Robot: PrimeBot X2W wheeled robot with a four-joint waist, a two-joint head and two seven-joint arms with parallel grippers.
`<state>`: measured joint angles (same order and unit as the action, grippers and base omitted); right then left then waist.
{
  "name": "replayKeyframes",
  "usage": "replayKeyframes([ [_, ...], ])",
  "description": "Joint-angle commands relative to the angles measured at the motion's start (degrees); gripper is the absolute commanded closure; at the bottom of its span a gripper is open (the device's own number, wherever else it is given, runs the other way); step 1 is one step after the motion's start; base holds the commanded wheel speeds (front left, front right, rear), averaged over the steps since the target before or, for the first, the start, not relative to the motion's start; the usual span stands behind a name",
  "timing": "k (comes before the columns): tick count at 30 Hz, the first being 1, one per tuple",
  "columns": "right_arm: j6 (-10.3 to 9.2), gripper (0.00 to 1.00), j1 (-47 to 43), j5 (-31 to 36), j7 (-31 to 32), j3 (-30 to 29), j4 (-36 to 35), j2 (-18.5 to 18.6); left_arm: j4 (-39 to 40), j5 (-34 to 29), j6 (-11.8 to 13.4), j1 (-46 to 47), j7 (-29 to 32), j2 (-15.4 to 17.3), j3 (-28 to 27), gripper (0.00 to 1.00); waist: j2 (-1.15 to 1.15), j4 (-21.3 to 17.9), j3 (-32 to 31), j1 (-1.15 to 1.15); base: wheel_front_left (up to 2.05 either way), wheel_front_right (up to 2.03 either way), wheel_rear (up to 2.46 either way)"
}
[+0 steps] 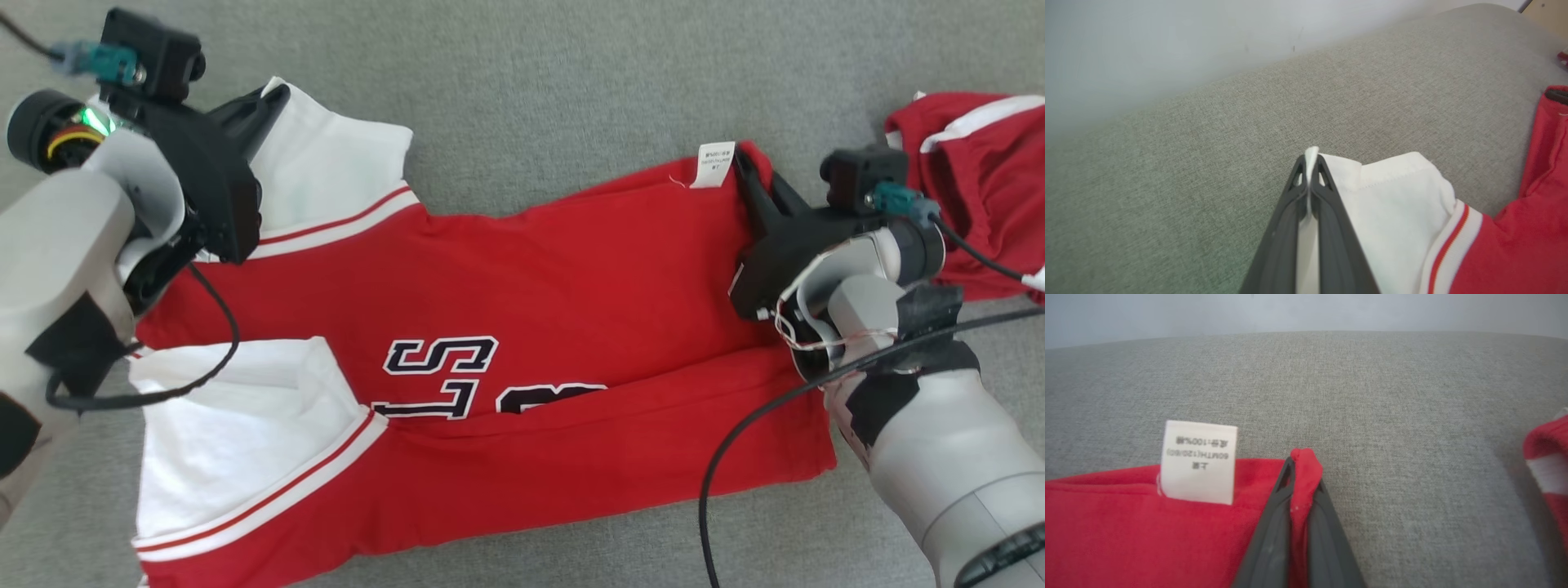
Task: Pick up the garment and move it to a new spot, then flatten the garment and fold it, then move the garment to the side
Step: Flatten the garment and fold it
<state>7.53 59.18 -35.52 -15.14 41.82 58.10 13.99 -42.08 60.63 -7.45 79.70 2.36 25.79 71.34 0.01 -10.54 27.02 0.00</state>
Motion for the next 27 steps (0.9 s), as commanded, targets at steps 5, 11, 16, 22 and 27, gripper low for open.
replayKeyframes([
  [5, -0.08, 1.00, -3.7, 0.7, 0.1, -1.3, -0.4, 1.3, 3.2, 1.6, 0.0, -3.4, -8.8, 2.4, 0.9, 1.00, -0.01, 2.1, -4.6, 0.00, 0.00, 0.00, 0.00],
  [11, -0.08, 1.00, -7.5, 1.3, 0.0, -3.8, -1.1, 2.1, 7.7, 3.1, 0.0, -7.2, -15.7, 4.4, 1.4, 1.00, -0.01, 4.2, -9.0, 0.00, 0.00, 0.00, 0.00],
  [16, -0.08, 1.00, -10.9, 2.9, 0.0, -5.3, -2.9, 2.5, 11.6, 2.4, 0.0, -11.1, -17.5, 6.2, 0.1, 1.00, -0.01, 5.5, -12.7, 0.00, 0.00, 0.00, 0.00],
  [22, -0.08, 1.00, -14.8, 3.8, 0.0, -6.1, -4.1, 3.0, 19.3, -2.2, 0.0, -21.3, -17.6, 7.7, -10.6, 1.00, -0.01, 6.7, -16.4, 0.00, 0.00, 0.00, 0.00],
  [27, -0.08, 1.00, -17.8, 4.2, 0.0, -7.0, -5.3, 3.6, 25.1, -6.0, 0.0, -32.8, -17.6, 7.9, -18.2, 1.00, -0.01, 7.7, -18.7, 0.00, 0.00, 0.00, 0.00],
])
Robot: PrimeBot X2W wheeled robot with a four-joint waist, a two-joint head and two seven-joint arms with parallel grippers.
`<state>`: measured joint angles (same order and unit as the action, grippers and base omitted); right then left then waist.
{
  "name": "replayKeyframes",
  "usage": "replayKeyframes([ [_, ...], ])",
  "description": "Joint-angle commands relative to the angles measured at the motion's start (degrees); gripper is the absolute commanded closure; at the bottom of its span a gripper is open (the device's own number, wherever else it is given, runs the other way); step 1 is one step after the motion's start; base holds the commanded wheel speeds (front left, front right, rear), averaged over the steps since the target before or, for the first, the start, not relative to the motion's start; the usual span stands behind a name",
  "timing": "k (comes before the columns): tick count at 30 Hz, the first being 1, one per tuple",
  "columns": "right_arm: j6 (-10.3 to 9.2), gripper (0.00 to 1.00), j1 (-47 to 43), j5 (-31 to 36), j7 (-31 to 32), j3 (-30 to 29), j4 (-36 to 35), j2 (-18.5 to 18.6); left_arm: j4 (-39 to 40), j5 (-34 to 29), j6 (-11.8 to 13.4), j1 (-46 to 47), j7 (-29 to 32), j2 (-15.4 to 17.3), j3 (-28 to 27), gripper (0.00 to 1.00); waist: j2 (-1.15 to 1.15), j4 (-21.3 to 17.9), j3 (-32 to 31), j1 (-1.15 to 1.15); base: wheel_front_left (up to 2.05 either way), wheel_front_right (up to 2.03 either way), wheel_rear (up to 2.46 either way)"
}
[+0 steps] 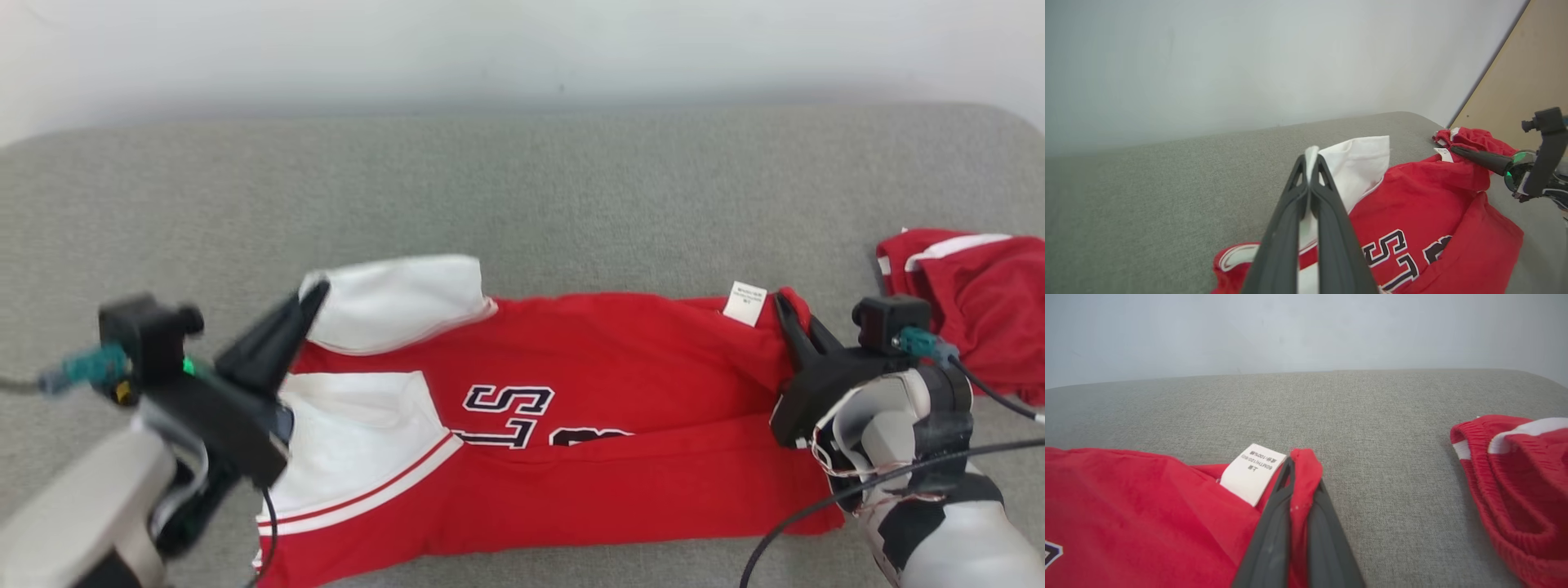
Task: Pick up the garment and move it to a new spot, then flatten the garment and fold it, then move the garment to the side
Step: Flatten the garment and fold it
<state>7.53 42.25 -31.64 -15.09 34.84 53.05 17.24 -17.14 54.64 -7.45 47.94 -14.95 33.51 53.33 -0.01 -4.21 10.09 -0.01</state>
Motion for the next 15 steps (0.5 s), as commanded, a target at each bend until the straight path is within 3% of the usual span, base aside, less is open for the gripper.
replayKeyframes([
  [1, -0.08, 1.00, -1.4, 0.4, 0.0, -0.2, -0.5, 0.5, 0.9, -0.5, 0.0, -3.1, -0.3, 0.1, -1.8, 1.00, 0.01, 1.5, -2.2, 0.01, 0.00, 0.00, 0.00],
  [9, -0.08, 1.00, -5.8, 1.1, 0.0, -2.1, -2.7, 1.4, 5.7, -4.8, 0.0, -20.9, -0.3, -3.5, -9.8, 1.00, 0.01, 2.5, -5.1, 0.01, 0.00, 0.00, 0.00],
  [15, -0.08, 1.00, -8.0, 1.5, 0.0, -3.0, -3.9, 2.3, 5.8, -6.0, 0.0, -26.9, -0.3, -6.8, -10.8, 1.00, 0.01, 3.1, -6.2, 0.01, 0.00, 0.00, 0.00],
])
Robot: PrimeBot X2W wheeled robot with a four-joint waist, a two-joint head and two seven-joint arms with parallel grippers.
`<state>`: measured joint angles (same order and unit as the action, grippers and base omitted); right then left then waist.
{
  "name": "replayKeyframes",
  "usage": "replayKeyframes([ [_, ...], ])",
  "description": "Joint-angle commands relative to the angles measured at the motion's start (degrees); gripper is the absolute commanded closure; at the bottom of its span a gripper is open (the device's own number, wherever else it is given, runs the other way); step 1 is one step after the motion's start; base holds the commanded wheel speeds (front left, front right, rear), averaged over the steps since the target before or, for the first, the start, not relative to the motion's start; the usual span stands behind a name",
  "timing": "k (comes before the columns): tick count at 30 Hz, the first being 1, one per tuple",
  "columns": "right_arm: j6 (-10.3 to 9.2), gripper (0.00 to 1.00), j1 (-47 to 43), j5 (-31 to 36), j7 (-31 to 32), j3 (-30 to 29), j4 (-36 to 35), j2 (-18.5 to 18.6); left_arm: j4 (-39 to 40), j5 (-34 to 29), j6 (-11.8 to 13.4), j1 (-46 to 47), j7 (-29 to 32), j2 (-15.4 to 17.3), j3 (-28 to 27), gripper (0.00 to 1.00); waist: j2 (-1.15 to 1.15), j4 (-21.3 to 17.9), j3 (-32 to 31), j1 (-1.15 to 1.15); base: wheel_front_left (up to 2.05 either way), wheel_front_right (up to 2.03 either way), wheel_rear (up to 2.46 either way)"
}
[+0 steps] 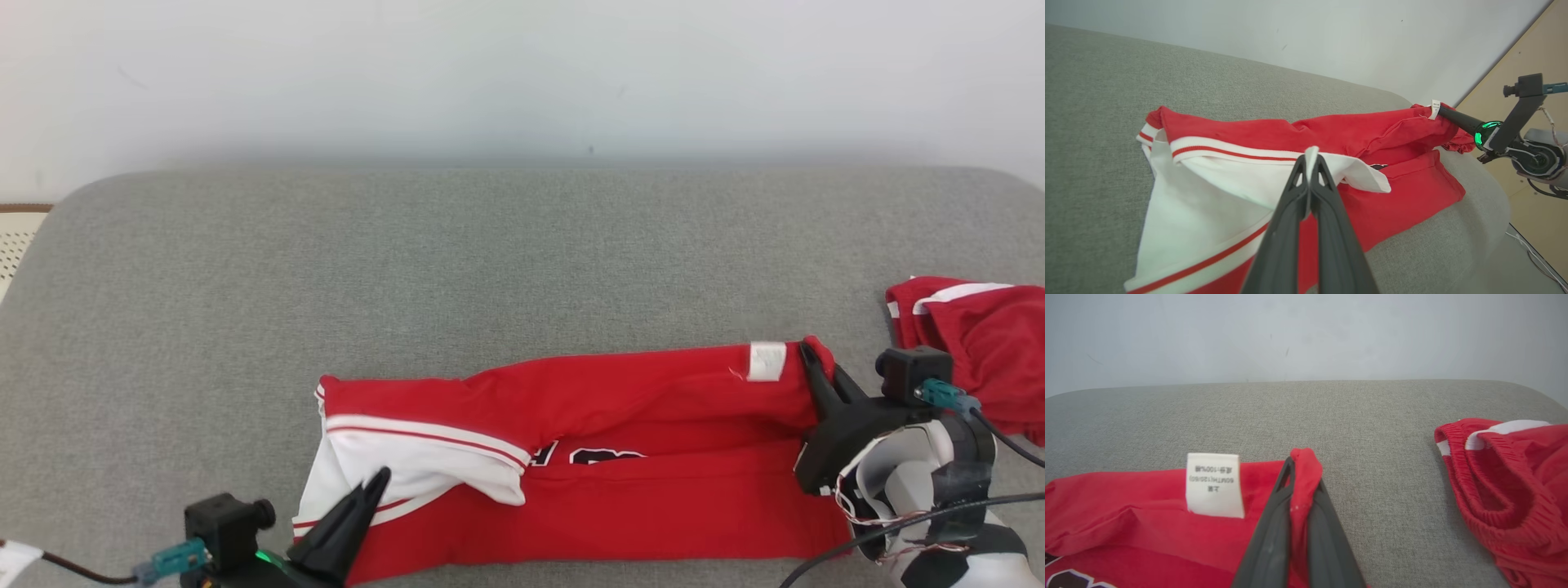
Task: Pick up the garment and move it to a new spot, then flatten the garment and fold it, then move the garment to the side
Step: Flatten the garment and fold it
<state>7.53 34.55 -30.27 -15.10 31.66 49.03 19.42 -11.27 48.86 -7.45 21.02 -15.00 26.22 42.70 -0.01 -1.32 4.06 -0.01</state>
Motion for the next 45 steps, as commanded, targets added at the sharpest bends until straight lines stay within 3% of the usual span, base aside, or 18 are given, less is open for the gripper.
replayKeyframes([
  [1, -0.08, 1.00, -0.7, 0.2, 0.0, 0.0, -0.2, 0.4, -0.2, -0.5, 0.0, -0.5, -0.2, 0.0, -0.4, 1.00, 0.01, 0.3, -0.2, 0.01, 0.00, 0.00, 0.00],
  [13, -0.08, 1.00, -6.6, -0.7, 0.0, 0.1, -5.7, 2.6, -1.7, -1.6, 0.0, -5.8, -0.2, -3.4, -4.3, 1.00, 0.01, -0.3, -1.0, 0.01, 0.00, 0.00, 0.00],
  [23, -0.08, 1.00, -9.9, -2.5, 0.0, 1.6, -4.4, 2.4, -2.5, -2.2, 0.0, -10.0, -0.2, -5.7, -8.0, 1.00, 0.01, 0.7, -2.3, 0.01, 0.00, 0.00, 0.00],
  [40, -0.08, 1.00, -14.2, -2.5, 0.0, -1.1, -3.7, 1.1, -3.6, -3.2, 0.0, -14.2, -0.2, -7.8, -10.4, 1.00, 0.01, 0.6, -3.6, 0.01, 0.00, 0.00, 0.00],
  [41, -0.08, 0.67, -14.1, -2.6, 0.0, -1.6, -3.6, 1.1, -4.1, -3.9, 0.0, -14.1, -0.2, -7.7, -10.6, 0.98, 0.01, 0.6, -3.6, 0.01, 0.00, 0.00, 0.00],
  [42, -0.08, 0.04, -14.2, -2.8, 0.0, -2.0, -3.2, 0.9, -4.6, -4.3, 0.0, -14.0, -0.2, -7.9, -11.0, 0.69, 0.01, 0.6, -3.6, 0.01, 0.00, 0.00, 0.00],
  [43, -0.08, 0.04, -14.2, -2.8, 0.0, -2.0, -3.2, 0.9, -4.6, -4.3, 0.0, -14.0, -0.2, -7.9, -11.0, 0.69, 0.01, 0.6, -3.6, 0.01, 0.00, 0.00, 0.00],
  [44, -0.08, 0.00, -14.1, -2.9, 0.0, -2.2, -3.0, 0.7, -5.3, -4.7, 0.0, -14.0, -0.2, -8.1, -11.5, 0.26, 0.01, 0.6, -3.6, 0.01, 0.00, 0.00, 0.00],
  [45, -0.08, 0.00, -13.9, -2.7, 0.0, -2.5, -2.9, 0.7, -6.1, -5.3, 0.0, -13.9, -0.2, -8.3, -12.0, 0.00, 0.01, 0.6, -3.6, 0.01, 0.00, 0.00, 0.00],
])
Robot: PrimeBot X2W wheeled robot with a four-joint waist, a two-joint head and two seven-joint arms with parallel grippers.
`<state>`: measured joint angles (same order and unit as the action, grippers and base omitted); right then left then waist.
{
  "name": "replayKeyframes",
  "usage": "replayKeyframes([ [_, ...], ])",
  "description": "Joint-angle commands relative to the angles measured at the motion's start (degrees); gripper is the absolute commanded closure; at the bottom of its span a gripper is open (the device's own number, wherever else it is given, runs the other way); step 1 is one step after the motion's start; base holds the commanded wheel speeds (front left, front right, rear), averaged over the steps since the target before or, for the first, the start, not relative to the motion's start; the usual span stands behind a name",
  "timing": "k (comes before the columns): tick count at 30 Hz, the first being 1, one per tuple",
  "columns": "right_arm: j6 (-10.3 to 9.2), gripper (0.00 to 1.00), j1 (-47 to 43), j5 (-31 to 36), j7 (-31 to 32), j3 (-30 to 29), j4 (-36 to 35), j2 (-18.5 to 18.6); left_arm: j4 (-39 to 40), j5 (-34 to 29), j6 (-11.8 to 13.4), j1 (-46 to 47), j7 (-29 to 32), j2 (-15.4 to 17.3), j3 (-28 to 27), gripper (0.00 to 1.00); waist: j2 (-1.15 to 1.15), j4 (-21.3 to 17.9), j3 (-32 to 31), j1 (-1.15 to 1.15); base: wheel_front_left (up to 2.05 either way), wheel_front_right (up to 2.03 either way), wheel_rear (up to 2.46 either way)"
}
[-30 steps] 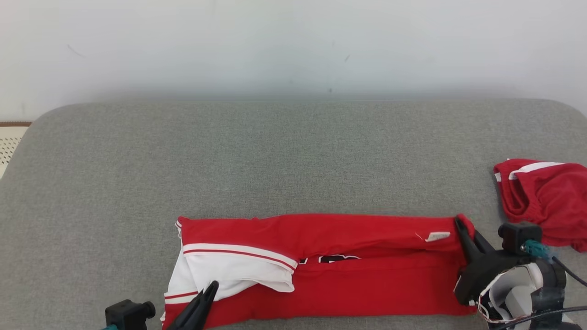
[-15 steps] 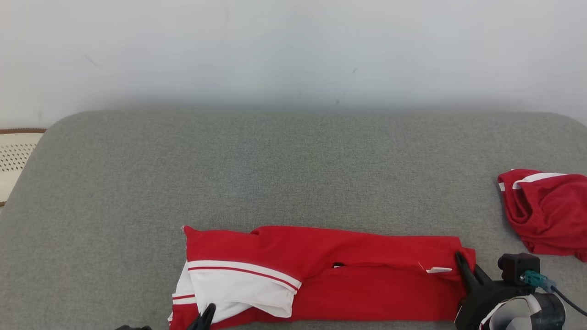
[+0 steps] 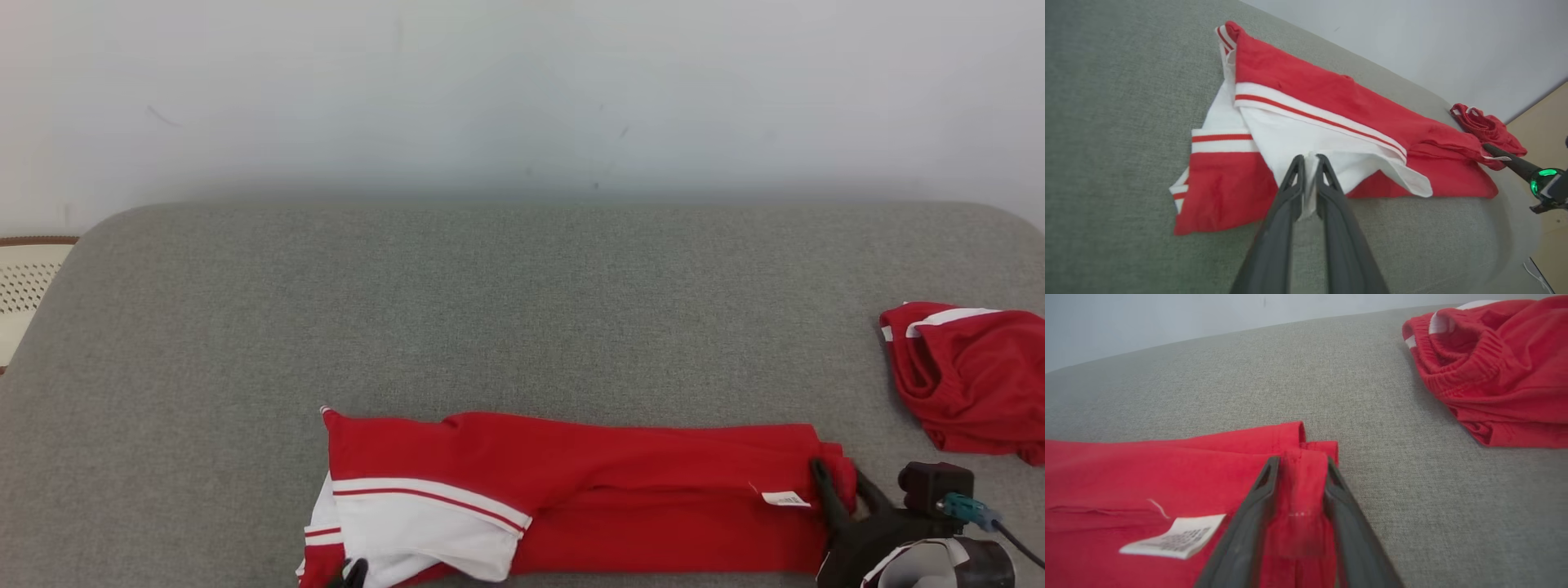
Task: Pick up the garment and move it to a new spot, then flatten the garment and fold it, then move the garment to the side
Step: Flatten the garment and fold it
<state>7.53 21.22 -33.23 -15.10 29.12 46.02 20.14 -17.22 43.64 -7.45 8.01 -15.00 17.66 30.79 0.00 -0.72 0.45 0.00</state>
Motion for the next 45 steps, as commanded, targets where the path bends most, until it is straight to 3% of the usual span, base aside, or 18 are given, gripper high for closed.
replayKeyframes([
  [1, -0.08, 0.00, -0.4, 0.5, 0.0, -0.5, 0.4, 0.1, -1.1, -1.0, 0.0, -0.9, -0.2, 0.1, -0.8, 0.00, 0.00, 0.0, 0.0, 0.00, 0.00, 0.00, 0.00],
  [9, -0.08, 0.00, -1.7, 6.1, 0.0, -10.4, -0.1, 0.1, -5.3, -14.2, 0.2, -3.4, -0.2, -3.7, -14.1, 0.00, 0.00, -0.4, -0.6, 0.00, 0.00, 0.00, 0.00],
  [15, -0.07, 0.00, -4.9, 12.8, 0.0, -18.6, -5.1, -2.6, -2.4, -23.8, 1.6, -6.2, -0.2, -8.7, -24.2, 0.00, 0.00, -0.7, -1.7, 0.00, 0.00, 0.00, 0.00],
  [21, -0.07, 0.00, -8.7, 18.4, 0.0, -23.9, -11.0, -6.0, -0.3, -30.3, 2.1, -8.4, -0.2, -12.3, -30.4, 0.00, 0.00, -1.1, -2.5, 0.00, 0.00, 0.00, 0.00],
  [33, -0.08, 0.00, -14.1, 23.6, 0.0, -25.4, -21.5, -9.9, -0.6, -34.5, 1.1, -8.2, -0.2, -14.6, -35.2, 0.00, 0.00, -1.8, -3.1, 0.00, 0.00, 0.00, 0.00],
  [45, -0.07, 0.00, -14.5, 23.7, 0.0, -25.6, -22.1, -10.1, -2.9, -32.8, 1.7, -5.1, -0.2, -14.7, -33.1, 0.00, 0.00, -2.9, -2.0, 0.00, 0.00, 0.00, 0.00],
])
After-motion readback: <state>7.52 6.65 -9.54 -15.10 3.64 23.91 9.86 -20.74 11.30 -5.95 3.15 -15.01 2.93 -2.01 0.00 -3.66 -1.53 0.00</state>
